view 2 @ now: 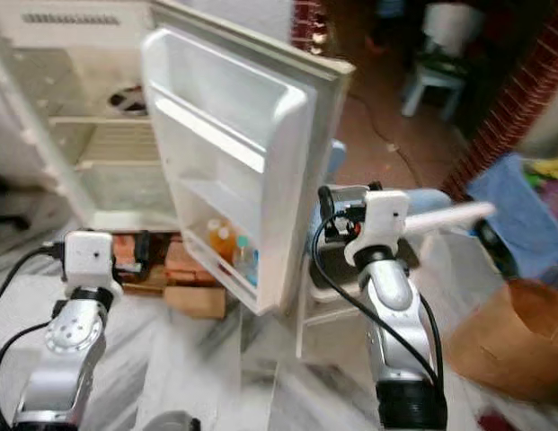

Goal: Restocking fridge

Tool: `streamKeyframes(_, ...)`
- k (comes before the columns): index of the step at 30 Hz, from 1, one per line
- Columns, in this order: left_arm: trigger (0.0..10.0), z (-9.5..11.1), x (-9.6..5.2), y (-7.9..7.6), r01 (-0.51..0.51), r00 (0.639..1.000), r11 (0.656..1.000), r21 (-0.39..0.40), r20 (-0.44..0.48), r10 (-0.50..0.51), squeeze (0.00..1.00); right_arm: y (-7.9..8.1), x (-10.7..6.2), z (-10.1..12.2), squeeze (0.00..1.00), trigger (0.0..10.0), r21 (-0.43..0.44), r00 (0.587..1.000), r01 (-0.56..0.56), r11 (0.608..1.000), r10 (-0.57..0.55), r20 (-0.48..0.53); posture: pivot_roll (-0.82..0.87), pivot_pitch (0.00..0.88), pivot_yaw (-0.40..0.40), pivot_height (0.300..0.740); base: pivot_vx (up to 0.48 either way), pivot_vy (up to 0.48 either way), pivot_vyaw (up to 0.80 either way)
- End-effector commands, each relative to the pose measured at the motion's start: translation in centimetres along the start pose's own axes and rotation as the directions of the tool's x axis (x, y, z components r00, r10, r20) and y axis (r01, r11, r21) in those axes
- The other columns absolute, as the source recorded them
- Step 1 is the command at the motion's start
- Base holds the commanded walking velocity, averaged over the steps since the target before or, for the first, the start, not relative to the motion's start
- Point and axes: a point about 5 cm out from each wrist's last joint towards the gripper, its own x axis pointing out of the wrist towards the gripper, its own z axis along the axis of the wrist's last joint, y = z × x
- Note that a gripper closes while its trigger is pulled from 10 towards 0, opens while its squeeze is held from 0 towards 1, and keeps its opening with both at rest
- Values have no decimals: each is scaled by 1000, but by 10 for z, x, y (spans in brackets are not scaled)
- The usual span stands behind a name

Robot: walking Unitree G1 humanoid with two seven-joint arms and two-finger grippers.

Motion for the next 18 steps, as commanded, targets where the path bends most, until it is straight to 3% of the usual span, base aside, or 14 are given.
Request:
streamKeyframes(1, 10000, 0, 1, 2, -14, 1000, 1000, 4, -4, 14, 0, 6, 3, 4, 0, 10000, 5, 1000, -19, 1000, 19, 17, -10, 0, -69, 740, 281, 0, 688)
streamKeyframes(3, 10000, 0, 2, 2, -13, 1000, 1000, 7, -4, 13, 0, 7, 4, 3, 0, 10000, 4, 1000, -23, 1000, 23, 16, -9, 0, -68, 740, 0, 0, 506)
streamKeyframes(18, 10000, 0, 5, 3, -14, 1000, 1000, 12, 2, 14, 0, 9, 6, 3, 0, 10000, 25, 999, -40, 999, 39, 15, 2, 0, -71, 740, 0, 0, 0)
